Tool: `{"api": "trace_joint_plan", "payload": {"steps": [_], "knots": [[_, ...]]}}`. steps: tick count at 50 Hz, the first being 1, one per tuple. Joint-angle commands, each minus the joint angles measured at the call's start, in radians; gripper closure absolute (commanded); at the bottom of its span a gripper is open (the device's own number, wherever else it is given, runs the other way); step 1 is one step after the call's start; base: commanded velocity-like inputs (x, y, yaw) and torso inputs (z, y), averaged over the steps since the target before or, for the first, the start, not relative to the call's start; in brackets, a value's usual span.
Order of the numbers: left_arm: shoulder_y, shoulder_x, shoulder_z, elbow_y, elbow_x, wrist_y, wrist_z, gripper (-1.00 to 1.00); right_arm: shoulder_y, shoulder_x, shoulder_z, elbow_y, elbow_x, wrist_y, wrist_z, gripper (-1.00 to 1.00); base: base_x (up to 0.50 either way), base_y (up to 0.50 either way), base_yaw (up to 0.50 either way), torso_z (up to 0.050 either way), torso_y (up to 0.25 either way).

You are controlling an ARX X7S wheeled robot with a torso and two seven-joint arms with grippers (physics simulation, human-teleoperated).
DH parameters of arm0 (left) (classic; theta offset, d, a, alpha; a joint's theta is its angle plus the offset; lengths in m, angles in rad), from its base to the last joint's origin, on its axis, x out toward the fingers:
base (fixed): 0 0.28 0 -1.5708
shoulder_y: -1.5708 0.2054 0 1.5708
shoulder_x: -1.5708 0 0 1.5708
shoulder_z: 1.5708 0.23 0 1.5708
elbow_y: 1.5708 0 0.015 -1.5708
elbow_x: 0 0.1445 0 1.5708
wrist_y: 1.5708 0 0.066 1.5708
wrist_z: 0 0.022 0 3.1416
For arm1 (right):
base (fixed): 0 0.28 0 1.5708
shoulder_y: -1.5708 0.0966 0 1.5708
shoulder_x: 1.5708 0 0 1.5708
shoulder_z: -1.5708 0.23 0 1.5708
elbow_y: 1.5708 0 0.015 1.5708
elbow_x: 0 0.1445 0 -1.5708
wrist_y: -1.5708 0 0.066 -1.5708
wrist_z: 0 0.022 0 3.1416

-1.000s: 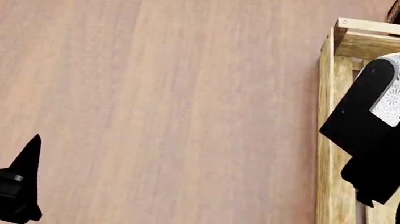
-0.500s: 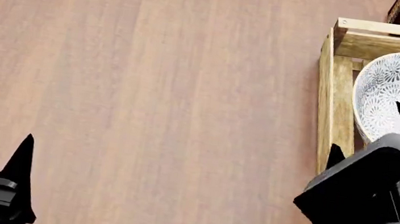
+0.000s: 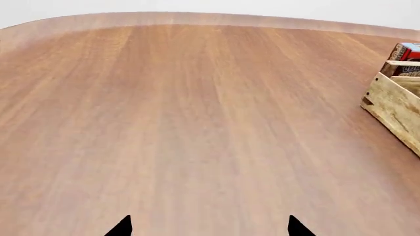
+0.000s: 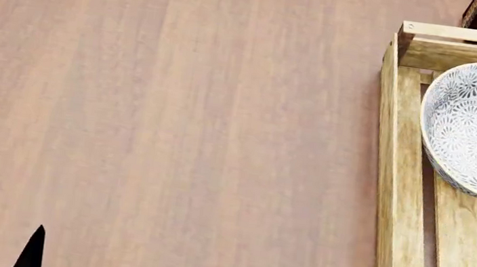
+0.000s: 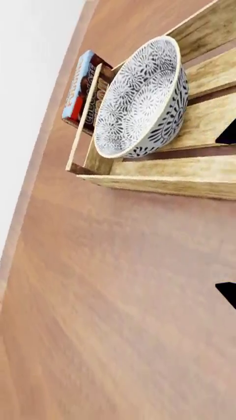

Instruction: Pick up the bowl on the left and put it in the tray.

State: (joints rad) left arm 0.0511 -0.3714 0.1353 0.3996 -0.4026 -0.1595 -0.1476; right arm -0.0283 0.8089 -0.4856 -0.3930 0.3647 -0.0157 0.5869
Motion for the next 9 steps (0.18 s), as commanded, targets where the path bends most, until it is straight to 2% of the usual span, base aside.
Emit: {"api": "trace_joint_plan", "payload": {"steps": [1, 6, 9], "knots": [[0.077, 0.042, 0.018, -0.175, 0.085, 0.216, 0.052, -1.00, -0.127, -0.116, -0.001, 0.146, 0.080, -0.273, -0.041, -1.00, 0.00, 0.00, 0.00, 0.000, 0.000], [0.084, 0.057, 0.016, -0.224, 0.080, 0.246, 0.055, -1.00, -0.127, -0.145, -0.011, 0.205, 0.166, -0.293, -0.095, -1.00, 0.00, 0.00, 0.00, 0.000, 0.000], [0.081, 0.063, 0.015, -0.243, 0.078, 0.256, 0.056, -1.00, -0.133, -0.161, 0.003, 0.238, 0.152, -0.347, -0.104, -1.00, 0.00, 0.00, 0.00, 0.000, 0.000]]}}
